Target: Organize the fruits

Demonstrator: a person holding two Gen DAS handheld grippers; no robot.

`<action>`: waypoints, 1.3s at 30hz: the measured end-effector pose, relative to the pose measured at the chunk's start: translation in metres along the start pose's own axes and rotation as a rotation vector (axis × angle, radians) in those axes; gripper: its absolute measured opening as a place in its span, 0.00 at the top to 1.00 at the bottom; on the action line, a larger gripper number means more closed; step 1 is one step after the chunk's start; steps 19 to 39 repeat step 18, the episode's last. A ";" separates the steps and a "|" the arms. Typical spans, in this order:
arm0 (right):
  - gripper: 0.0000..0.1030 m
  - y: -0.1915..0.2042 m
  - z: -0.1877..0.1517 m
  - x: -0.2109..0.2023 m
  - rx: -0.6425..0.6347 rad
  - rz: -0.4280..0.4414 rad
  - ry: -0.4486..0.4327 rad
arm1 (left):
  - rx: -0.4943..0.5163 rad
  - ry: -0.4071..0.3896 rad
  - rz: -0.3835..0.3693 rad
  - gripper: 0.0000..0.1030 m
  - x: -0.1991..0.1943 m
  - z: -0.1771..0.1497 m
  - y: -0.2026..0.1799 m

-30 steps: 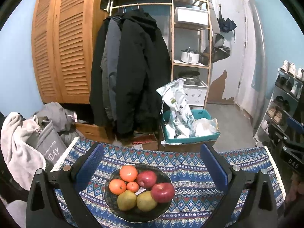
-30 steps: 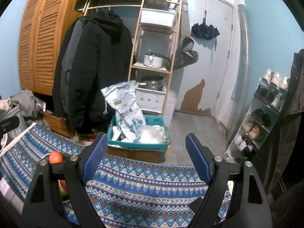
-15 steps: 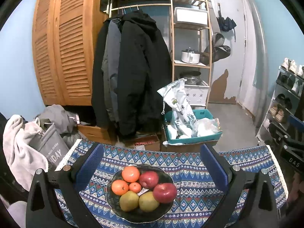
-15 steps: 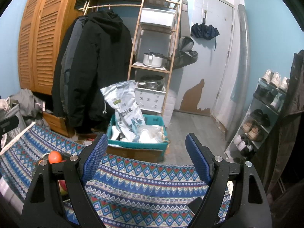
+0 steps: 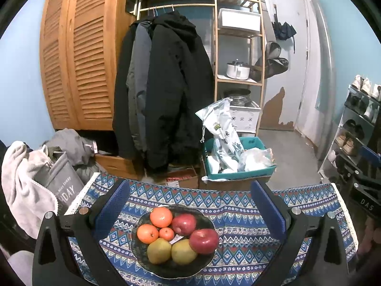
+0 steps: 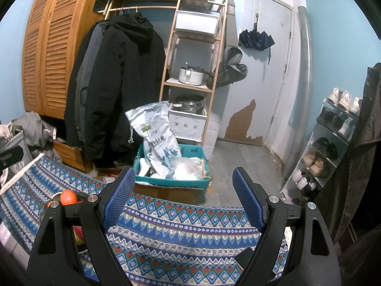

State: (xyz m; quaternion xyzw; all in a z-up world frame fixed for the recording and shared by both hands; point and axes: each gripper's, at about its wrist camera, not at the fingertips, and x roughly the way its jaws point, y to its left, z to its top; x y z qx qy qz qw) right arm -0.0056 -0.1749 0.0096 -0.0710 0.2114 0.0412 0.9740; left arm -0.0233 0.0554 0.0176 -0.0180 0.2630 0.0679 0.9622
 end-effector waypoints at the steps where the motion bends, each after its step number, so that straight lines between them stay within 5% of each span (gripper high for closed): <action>1: 0.20 0.000 0.000 0.000 0.000 0.000 0.000 | 0.000 0.001 0.000 0.01 0.000 0.000 0.000; 39: 0.20 -0.001 0.000 0.000 0.000 0.001 0.000 | 0.001 0.001 -0.005 0.01 0.001 -0.001 -0.004</action>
